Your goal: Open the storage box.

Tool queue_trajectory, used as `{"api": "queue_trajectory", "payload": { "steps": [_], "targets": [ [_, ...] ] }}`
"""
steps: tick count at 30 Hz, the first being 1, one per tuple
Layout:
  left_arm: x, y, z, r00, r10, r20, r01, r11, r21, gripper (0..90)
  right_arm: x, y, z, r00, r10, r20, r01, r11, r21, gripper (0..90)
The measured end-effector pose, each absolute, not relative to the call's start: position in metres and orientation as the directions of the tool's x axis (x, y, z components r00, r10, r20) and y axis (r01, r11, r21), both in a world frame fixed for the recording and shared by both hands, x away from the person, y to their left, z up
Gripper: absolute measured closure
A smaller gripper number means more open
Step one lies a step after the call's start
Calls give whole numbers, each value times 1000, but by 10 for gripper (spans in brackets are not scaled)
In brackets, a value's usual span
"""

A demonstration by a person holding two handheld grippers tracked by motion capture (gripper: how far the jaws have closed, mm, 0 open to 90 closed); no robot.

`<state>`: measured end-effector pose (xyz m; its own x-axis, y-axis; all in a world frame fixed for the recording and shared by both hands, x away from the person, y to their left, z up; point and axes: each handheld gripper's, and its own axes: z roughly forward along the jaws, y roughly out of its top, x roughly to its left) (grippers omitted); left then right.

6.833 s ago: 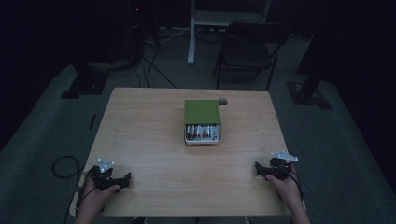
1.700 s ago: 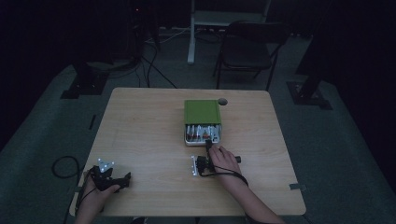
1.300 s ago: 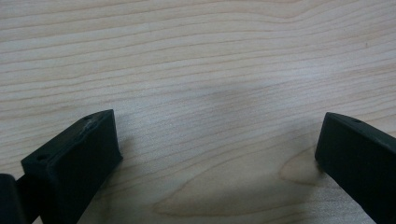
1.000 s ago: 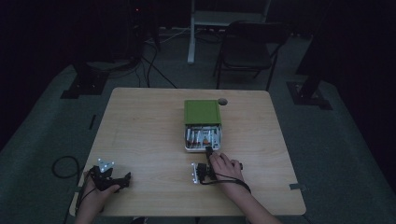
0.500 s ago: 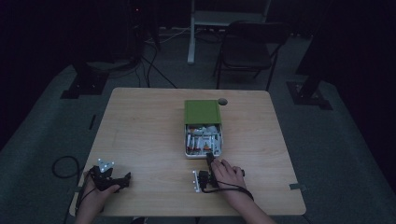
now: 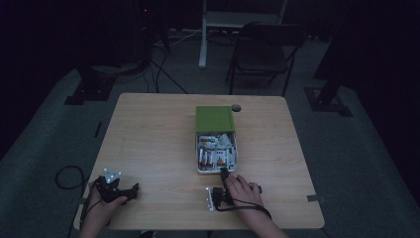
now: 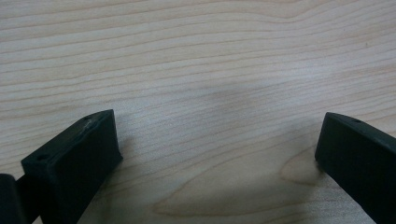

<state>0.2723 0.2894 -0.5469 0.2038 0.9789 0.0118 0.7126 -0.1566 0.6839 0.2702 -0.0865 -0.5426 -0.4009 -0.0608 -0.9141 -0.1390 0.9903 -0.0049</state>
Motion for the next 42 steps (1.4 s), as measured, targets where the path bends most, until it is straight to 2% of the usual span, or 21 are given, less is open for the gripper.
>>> {"api": "queue_trajectory", "payload": {
  "steps": [32,42],
  "targets": [
    [272,289,-547,204,979,12,713,-156,684,0,254,-88,-540,-428,-38,-903,-142,989,26,721],
    [272,289,-547,203,979,12,713,-156,684,0,251,-96,-522,-529,81,-845,-105,982,159,655]
  ]
}}
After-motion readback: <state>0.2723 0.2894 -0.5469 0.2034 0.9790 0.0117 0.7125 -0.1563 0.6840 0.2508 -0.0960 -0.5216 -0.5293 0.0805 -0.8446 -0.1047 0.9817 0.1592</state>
